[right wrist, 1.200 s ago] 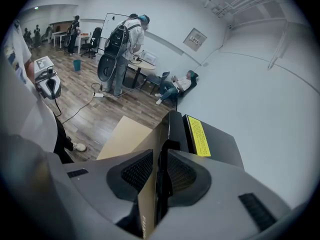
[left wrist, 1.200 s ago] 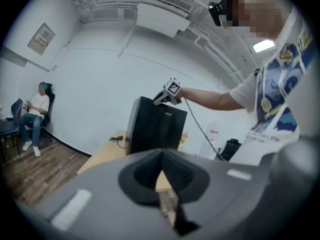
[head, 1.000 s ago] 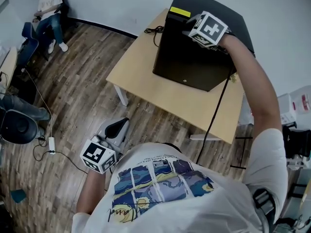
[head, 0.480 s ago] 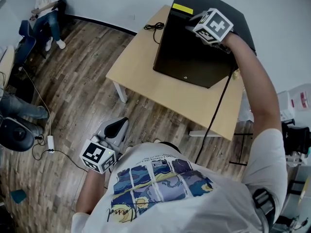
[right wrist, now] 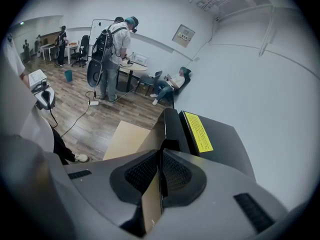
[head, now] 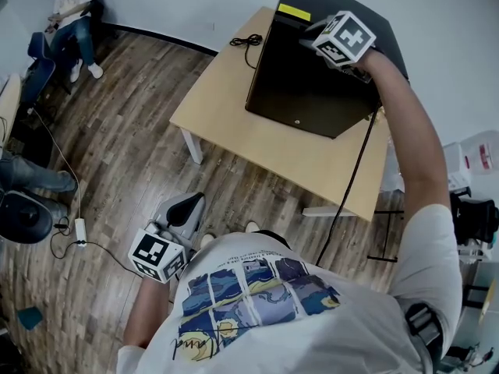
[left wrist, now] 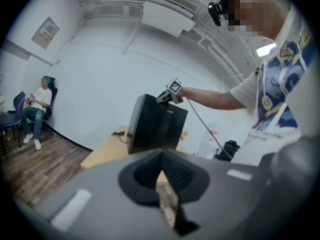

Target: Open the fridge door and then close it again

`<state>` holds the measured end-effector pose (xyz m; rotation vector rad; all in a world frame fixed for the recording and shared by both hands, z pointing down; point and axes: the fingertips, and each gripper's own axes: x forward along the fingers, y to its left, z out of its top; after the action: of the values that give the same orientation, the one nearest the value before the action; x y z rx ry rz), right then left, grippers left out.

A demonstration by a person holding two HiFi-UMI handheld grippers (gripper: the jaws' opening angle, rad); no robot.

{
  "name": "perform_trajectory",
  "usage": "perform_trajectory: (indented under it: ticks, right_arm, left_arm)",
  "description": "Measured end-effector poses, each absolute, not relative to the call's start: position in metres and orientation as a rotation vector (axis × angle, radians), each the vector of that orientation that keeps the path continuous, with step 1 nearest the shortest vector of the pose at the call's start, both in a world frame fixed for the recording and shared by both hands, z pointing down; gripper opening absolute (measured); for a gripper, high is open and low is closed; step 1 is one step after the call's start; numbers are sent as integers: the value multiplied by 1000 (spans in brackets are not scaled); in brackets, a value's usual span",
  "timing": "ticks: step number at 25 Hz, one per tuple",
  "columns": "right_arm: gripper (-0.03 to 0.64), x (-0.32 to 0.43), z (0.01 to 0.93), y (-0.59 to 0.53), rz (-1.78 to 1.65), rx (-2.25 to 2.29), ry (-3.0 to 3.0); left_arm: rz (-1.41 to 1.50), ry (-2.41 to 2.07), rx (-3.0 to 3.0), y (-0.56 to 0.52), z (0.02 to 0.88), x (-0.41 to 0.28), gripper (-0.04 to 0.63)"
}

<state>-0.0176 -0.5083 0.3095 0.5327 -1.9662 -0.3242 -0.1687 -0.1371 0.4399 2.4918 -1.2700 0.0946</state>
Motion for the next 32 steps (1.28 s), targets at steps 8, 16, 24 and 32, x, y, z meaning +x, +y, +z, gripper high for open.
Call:
perform_trajectory:
  ticks: [8, 16, 24, 32]
  right_arm:
    - [32, -17, 309, -506, -329, 541, -1948]
    - [32, -17, 310, -506, -316, 558, -1949]
    - [32, -17, 308, -483, -291, 492, -1943]
    - [34, -18, 311, -446, -369, 464, -1924]
  left_arm:
    - [80, -1272, 2490, -126, 440, -172, 9]
    - [66, -1279, 2490, -121, 439, -181, 9]
    - [61, -1260, 2497, -113, 438, -188, 9]
    - [71, -1187, 2547, -107, 437, -183, 8]
